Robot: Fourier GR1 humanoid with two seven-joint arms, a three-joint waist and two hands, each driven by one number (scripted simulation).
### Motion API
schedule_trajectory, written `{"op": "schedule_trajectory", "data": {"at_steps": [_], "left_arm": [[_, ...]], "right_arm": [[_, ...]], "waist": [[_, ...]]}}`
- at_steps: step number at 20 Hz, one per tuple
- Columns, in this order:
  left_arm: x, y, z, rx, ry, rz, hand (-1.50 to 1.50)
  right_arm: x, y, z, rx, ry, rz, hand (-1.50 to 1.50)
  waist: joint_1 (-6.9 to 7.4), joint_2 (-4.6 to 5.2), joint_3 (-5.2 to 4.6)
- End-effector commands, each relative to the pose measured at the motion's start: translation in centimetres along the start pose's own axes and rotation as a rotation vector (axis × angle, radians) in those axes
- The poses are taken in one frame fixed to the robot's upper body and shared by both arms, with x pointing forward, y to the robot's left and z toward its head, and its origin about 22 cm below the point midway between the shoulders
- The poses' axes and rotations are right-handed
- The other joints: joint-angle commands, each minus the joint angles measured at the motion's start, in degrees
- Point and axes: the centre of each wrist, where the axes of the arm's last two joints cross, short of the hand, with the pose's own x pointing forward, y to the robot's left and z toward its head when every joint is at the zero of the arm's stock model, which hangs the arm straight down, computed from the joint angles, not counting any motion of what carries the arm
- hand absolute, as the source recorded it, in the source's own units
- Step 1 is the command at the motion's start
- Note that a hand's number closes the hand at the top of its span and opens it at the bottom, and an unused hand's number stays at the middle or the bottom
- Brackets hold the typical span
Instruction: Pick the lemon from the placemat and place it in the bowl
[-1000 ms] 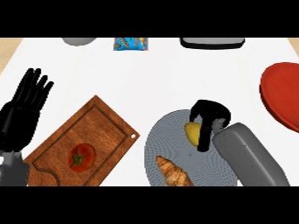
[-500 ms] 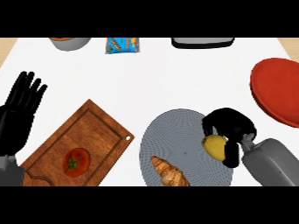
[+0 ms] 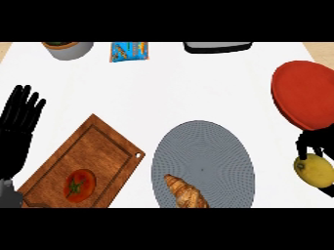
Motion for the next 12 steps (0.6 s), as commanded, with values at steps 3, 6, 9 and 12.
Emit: {"op": "schedule_trajectory", "data": {"at_steps": [3,6,9,12], "left_arm": [[0.0,0.9,0.6,-0.012,-0.003,-0.005,0.00],[2.2,-0.5,-0.4,-0.055,-0.017,0.010,0.00],[0.6,-0.6,-0.5,-0.053,-0.020,0.010,0.00],[-0.4,-1.5,-1.7,-0.084,-0.008,0.011,0.00]], "right_arm": [[-3.8,-6.0,6.9,-0.275,0.099,0.041,1.50],[-4.8,-7.3,9.1,-0.377,0.175,0.006,1.50],[-5.9,-9.3,11.9,-0.408,0.231,-0.023,1.50],[-7.7,-8.8,10.4,-0.445,0.290,-0.095,1.50]], "waist": [[1.32,0.30,-0.11],[2.70,0.46,-0.10],[3.51,0.76,-0.15],[4.99,1.16,-0.13]]}}
